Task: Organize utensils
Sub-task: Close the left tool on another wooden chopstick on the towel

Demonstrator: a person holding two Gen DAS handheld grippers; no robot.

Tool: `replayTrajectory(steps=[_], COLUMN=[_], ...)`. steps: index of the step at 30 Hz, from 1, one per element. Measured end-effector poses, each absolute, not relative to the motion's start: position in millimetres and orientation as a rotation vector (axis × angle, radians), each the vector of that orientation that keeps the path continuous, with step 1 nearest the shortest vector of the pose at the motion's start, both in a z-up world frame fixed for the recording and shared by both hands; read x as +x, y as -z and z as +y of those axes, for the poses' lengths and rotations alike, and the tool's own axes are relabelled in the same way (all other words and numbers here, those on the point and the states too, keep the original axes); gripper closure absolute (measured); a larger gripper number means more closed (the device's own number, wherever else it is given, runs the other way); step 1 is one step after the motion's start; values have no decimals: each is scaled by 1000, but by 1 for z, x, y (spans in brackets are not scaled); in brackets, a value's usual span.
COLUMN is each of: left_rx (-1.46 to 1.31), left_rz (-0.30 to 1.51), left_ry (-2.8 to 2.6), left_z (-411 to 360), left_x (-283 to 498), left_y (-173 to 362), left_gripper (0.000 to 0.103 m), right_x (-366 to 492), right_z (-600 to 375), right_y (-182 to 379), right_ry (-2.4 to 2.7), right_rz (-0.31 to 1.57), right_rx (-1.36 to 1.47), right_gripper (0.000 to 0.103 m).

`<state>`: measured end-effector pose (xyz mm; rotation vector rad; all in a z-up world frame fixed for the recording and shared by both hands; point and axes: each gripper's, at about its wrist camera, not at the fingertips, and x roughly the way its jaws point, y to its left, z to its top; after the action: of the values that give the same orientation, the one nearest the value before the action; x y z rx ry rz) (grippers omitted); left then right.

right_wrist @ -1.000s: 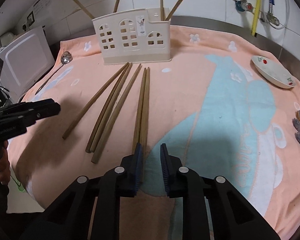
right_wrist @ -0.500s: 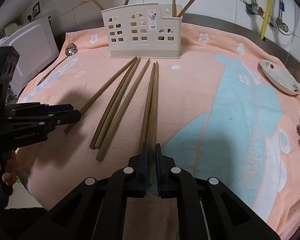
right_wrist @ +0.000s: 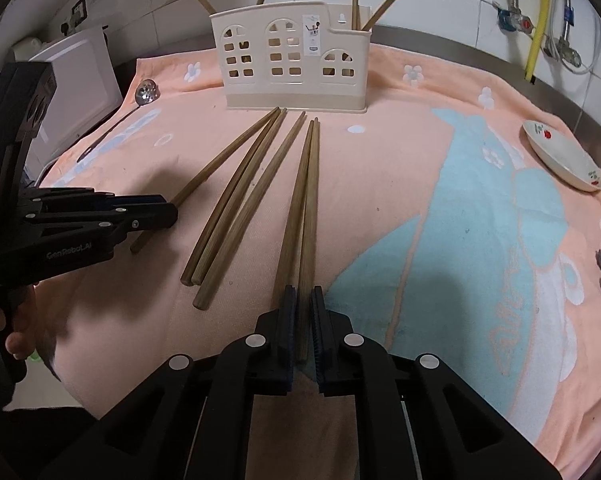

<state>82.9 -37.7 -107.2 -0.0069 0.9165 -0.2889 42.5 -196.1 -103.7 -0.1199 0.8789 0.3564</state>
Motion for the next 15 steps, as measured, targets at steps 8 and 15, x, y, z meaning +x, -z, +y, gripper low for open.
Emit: replayTrajectory(steps=[8, 15], left_rx=[36, 47], left_rz=[922, 917], left_ry=[261, 247], left_z=[-45, -46], left_x=[86, 86], left_y=[108, 107], left_gripper=[88, 93], right_x=[41, 38], right_z=[-198, -199], right_y=[105, 105], right_ry=[-358, -356], right_rz=[858, 838], right_rx=[-112, -107], right_gripper=[95, 96])
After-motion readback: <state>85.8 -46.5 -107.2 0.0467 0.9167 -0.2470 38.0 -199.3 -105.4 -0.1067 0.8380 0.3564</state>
